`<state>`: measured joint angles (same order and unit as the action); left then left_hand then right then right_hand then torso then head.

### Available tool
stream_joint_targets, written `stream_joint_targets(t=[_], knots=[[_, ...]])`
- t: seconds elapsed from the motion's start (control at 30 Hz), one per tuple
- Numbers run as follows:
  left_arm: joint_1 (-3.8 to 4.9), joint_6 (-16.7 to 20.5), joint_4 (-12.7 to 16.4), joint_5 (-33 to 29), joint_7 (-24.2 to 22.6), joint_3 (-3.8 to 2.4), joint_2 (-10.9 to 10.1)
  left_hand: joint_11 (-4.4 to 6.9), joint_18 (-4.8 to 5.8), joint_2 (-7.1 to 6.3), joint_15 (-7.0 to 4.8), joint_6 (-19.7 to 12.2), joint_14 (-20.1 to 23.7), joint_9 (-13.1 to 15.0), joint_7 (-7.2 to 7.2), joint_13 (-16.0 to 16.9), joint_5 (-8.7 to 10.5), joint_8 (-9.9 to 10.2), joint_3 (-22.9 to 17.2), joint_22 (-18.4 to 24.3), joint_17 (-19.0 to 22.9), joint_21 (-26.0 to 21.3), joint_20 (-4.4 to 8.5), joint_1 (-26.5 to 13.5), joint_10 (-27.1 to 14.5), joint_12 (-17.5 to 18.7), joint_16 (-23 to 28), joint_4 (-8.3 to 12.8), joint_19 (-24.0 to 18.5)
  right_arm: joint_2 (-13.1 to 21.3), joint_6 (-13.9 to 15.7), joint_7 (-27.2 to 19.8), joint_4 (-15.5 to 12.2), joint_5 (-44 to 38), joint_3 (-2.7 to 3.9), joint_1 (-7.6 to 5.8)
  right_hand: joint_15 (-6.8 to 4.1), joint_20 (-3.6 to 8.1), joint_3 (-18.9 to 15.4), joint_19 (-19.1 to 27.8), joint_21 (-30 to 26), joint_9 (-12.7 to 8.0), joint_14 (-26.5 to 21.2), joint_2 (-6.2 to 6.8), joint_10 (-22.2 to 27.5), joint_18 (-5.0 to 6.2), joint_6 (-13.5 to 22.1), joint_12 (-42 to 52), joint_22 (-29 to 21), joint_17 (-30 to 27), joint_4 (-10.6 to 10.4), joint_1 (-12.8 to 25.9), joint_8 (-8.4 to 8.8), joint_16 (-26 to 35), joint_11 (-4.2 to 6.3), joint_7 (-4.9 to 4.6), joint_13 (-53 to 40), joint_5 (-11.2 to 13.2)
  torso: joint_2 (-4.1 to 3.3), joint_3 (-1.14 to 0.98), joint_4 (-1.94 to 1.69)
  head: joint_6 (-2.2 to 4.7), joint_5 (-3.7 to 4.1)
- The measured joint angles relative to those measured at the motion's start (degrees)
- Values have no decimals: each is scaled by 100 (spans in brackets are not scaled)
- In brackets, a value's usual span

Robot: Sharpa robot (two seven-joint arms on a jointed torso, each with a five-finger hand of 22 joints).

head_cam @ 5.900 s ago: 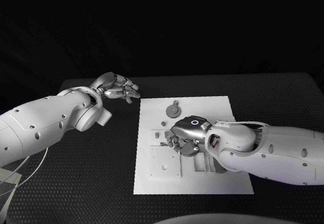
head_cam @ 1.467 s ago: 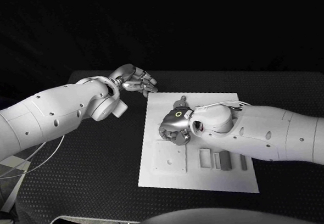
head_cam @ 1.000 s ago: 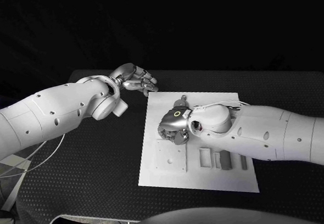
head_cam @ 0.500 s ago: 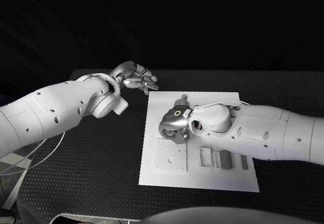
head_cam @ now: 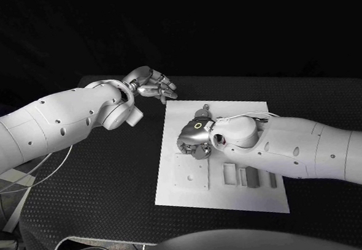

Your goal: Assemble the parts on the task board

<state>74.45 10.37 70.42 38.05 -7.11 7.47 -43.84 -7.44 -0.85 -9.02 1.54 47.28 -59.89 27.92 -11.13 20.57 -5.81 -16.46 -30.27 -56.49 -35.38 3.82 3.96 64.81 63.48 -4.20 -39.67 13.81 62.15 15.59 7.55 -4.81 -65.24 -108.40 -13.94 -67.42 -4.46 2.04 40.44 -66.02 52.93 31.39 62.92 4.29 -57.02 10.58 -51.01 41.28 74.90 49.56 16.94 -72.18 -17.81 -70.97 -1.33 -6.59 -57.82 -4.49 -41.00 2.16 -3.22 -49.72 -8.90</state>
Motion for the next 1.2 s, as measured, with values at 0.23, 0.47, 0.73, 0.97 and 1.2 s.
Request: stream_joint_targets(t=[0.23, 0.47, 0.73, 0.97, 1.2], knots=[[1, -8, -1, 3, 3, 0, 6, 0, 0, -1, 0, 0, 0, 0, 0, -1, 0, 0, 0, 0, -3, 0, 0, 1, 0, 0, 0, 0, 0, 3, 34, 35, -20, -43, -8, 9, -5, -1, 29, 3, 57, 0, -38, 0, 29, 0, 84, 66, 0, 0, -17, 0, 51, -36, 29, 84, 0, 0, 5, 0, 0, -6, 6], [2, -13, -3, 6, 9, 1, 0, 0, 0, -1, 0, 0, 0, 0, 0, 5, 0, 0, 0, 0, -5, 0, 0, 1, 0, 0, 8, 0, 0, -4, 46, 43, -1, -59, -11, 16, -2, -10, 44, 11, 59, 0, -41, 1, 29, 0, 114, 87, 0, -1, -2, 1, 88, -36, 29, 115, 10, 5, 10, 3, -3, -2, 16], [5, -20, -2, 7, 16, 1, 6, 0, 0, -1, 0, 0, 0, -5, 0, 4, 0, 0, 0, 5, -10, 0, 0, 1, 0, 0, 22, 0, 0, -26, 53, 22, 36, -55, -12, 17, -11, -1, 44, 41, 59, 0, -74, 1, 71, 0, 178, 132, 0, -1, -2, 1, 88, -36, 30, 178, 41, 6, 9, 3, -4, 1, 18], [5, -25, -9, 9, 19, 1, 13, 0, 0, -1, -20, 0, -20, -4, 0, 4, 0, 0, 13, 4, -16, 0, 0, 1, 0, 0, 22, -13, 0, -35, 51, -21, 63, -23, -5, 19, -2, -2, 45, 43, 82, -4, -85, -139, 148, 0, 84, 217, 0, -2, -4, 142, 138, -66, -46, 93, 70, 6, 6, 3, -4, -10, 14], [5, -27, -10, 9, 23, 1, 10, 1, 0, -1, -20, 0, -20, -4, 0, 3, 0, 0, 13, 4, -21, 0, 0, 1, 0, 0, 22, -13, 0, -15, 56, -32, 59, 20, -5, 25, 27, -11, 68, 53, 84, -165, -116, -355, 225, -1, 1, 309, 0, -11, -26, 358, 4, -121, -82, 103, 105, 7, 6, 0, 0, -20, 6]])
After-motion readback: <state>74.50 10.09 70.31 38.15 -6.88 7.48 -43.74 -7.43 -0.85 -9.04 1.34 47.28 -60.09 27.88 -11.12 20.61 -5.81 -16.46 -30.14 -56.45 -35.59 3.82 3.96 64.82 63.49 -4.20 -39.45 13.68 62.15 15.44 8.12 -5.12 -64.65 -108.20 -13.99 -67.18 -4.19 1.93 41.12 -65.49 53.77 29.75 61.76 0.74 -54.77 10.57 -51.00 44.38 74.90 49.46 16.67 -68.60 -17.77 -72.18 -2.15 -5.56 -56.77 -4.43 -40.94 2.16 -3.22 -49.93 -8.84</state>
